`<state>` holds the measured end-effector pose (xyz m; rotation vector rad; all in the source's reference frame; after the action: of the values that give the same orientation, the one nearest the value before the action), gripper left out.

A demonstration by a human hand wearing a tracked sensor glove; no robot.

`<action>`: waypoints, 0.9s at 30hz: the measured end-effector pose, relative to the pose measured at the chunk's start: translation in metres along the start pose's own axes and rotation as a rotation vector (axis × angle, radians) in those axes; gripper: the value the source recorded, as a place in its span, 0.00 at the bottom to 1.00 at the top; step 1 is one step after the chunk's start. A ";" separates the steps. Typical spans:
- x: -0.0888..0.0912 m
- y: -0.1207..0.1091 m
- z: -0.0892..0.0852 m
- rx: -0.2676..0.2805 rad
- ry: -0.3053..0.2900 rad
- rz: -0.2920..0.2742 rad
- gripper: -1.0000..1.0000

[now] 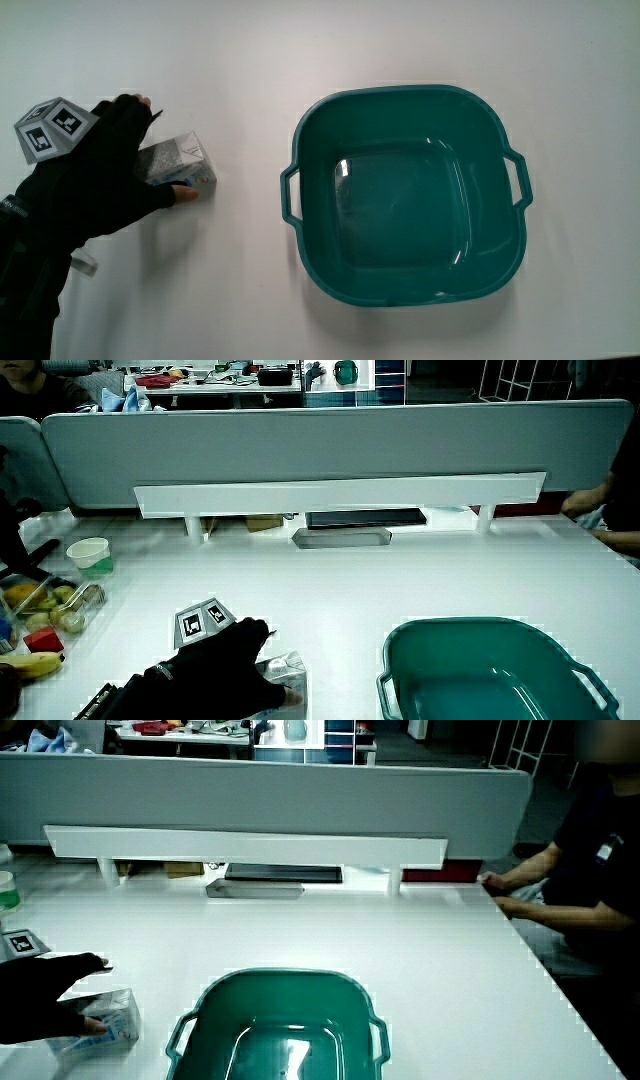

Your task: Pick milk from desk

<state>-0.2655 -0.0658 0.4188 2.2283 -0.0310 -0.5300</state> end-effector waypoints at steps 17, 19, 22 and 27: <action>-0.004 0.004 0.001 0.039 -0.011 -0.040 0.58; -0.004 0.004 0.002 0.055 0.001 -0.047 0.61; -0.003 0.003 0.003 0.069 0.002 -0.055 0.65; -0.002 0.002 0.004 0.077 -0.005 -0.059 0.72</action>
<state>-0.2685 -0.0696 0.4189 2.3090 0.0119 -0.5748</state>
